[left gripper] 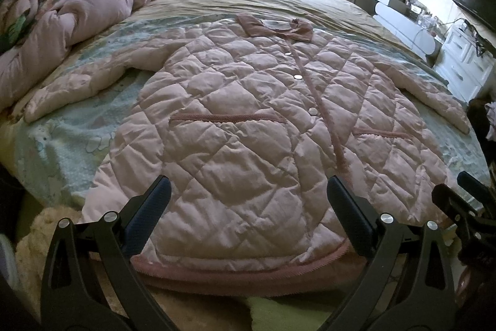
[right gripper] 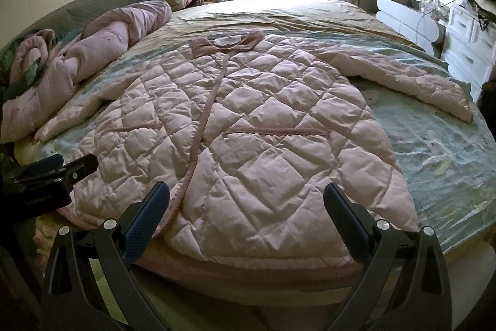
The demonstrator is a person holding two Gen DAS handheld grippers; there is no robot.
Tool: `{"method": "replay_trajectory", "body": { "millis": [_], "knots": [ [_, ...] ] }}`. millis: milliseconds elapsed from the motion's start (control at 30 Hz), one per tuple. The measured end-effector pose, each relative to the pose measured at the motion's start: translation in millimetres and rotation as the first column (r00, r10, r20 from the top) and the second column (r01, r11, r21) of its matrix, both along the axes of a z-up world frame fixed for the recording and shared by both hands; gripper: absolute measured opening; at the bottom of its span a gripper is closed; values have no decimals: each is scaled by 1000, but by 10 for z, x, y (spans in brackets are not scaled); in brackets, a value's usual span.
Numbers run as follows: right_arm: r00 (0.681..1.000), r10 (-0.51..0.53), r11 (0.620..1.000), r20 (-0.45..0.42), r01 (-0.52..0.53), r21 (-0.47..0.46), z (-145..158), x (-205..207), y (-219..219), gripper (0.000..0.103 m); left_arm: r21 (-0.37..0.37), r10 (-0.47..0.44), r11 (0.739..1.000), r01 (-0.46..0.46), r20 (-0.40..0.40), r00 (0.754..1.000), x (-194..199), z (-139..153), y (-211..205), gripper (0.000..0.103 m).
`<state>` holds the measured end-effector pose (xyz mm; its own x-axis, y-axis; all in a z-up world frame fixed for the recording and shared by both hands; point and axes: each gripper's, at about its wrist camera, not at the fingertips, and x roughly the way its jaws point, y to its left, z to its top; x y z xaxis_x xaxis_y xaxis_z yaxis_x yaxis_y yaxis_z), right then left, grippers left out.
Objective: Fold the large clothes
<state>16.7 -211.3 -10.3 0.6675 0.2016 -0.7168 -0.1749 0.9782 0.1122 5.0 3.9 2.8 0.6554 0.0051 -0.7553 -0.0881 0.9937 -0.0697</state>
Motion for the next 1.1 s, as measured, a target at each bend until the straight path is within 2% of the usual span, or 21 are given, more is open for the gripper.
{"method": "replay_trajectory", "body": {
  "millis": [433,1100],
  "knots": [
    [999,34,999,2,-34,26,49,252,70,99,2,33,999,-33,-24,999,195,-10,103,94],
    [997,57,996,58,-61,71,334,836,108,99,-20,85,996,-85,4,996,679,307,190,94]
  ]
}}
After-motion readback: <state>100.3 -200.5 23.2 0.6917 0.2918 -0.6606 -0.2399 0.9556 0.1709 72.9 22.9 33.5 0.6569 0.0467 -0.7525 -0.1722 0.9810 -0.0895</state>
